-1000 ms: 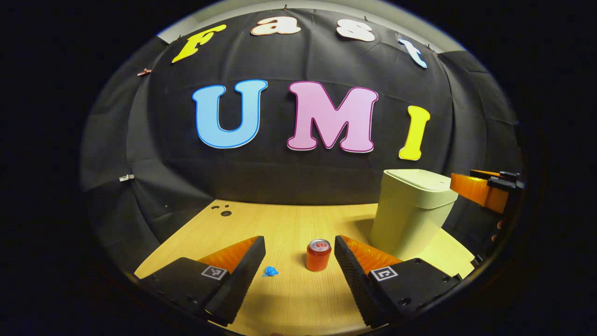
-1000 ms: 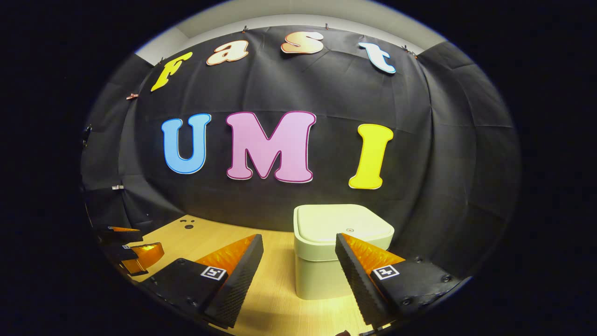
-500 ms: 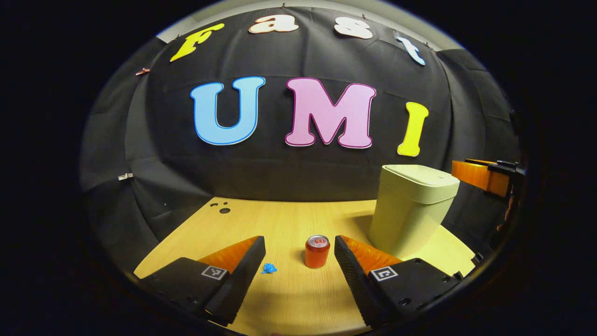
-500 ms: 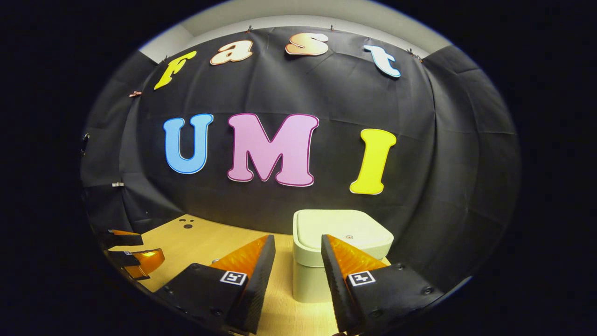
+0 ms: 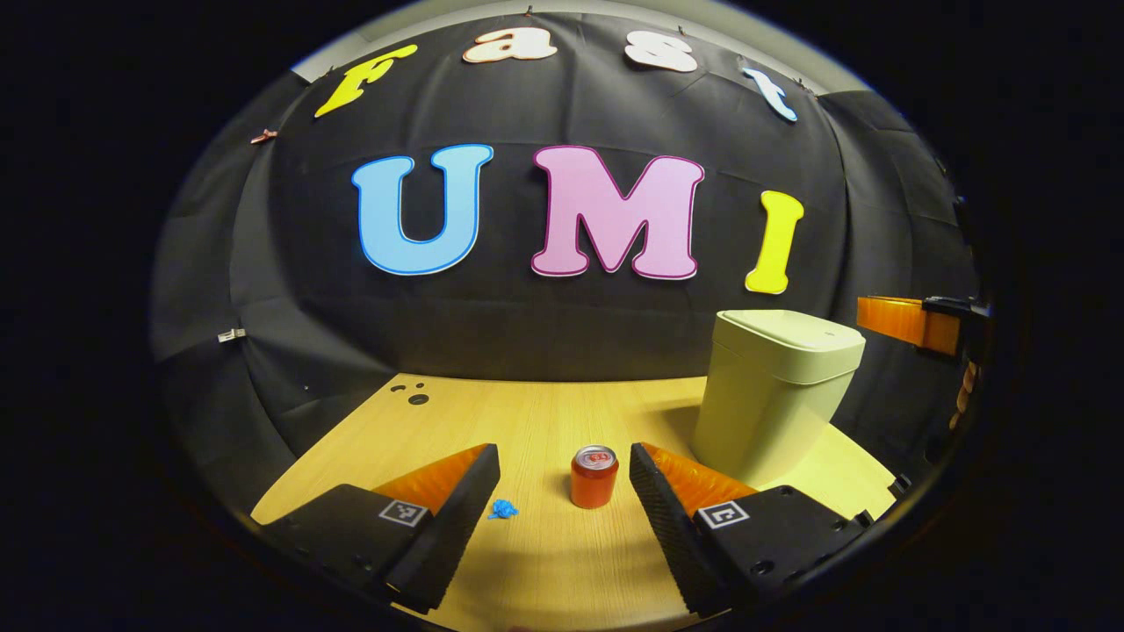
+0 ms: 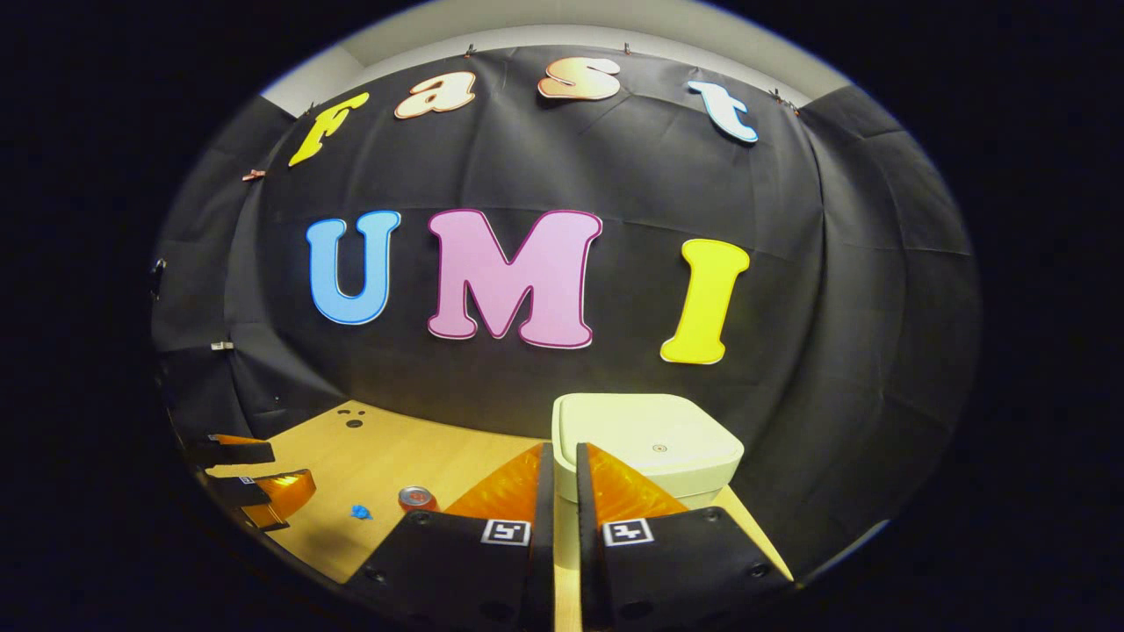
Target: Press the lid of the desktop garbage bin to open it, pick up the crumpled paper on the desktop and throw it into the bin, then pick up the pop can on the desktop and drop it into the bin, and finally close the garbage bin lid.
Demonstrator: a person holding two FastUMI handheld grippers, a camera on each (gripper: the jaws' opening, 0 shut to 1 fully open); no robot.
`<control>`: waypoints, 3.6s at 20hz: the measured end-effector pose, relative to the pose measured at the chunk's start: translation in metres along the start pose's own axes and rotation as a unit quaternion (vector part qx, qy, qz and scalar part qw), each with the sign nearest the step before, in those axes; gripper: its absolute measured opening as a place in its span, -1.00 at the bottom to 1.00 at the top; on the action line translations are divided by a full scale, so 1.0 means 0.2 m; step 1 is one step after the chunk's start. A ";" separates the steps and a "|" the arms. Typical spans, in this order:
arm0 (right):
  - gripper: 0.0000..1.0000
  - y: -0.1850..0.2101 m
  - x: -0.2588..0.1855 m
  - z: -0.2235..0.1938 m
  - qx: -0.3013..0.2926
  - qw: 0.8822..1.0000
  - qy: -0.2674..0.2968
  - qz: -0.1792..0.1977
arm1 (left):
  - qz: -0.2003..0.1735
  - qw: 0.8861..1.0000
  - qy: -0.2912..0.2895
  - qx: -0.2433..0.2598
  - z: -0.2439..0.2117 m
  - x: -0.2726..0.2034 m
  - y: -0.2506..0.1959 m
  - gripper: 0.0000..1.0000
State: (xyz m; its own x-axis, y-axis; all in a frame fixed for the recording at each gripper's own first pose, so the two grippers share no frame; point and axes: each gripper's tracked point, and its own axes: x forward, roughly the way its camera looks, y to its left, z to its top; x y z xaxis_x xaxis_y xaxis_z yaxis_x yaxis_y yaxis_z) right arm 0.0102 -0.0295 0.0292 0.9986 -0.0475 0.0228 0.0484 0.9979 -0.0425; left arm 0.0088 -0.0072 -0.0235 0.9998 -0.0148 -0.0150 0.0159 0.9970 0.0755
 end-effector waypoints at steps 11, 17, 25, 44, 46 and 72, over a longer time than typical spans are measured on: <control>-0.89 -0.04 0.10 -0.03 0.042 0.995 0.073 0.053 | 0.006 1.000 0.010 -0.008 -0.04 0.01 0.03 0.92; -0.89 -0.33 0.23 0.00 0.065 0.994 0.087 -0.006 | 0.006 1.000 0.018 -0.003 -0.06 0.02 0.04 0.92; -0.89 -0.46 0.44 -0.09 0.061 0.991 0.114 -0.025 | 0.003 1.000 0.024 0.010 -0.06 0.05 0.05 0.92; -0.89 -0.47 0.52 -0.26 0.115 0.986 0.123 -0.016 | 0.024 0.998 0.054 0.000 -0.18 0.09 0.13 0.92; -0.89 -0.47 0.52 -0.25 0.079 0.990 0.116 -0.020 | 0.020 0.998 0.055 -0.001 -0.18 0.10 0.12 0.92; -0.87 -0.46 0.20 0.07 0.051 0.996 0.033 -0.068 | 0.044 0.998 0.038 -0.005 -0.22 -0.16 0.28 0.92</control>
State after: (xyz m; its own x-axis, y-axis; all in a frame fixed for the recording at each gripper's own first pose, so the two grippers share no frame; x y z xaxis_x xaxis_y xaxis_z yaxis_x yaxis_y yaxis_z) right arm 0.0451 -0.1220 0.0481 0.9824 -0.1814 -0.0449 0.1838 0.9813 0.0574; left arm -0.0225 0.0532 -0.0623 0.9934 0.0786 -0.0840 -0.0729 0.9949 0.0693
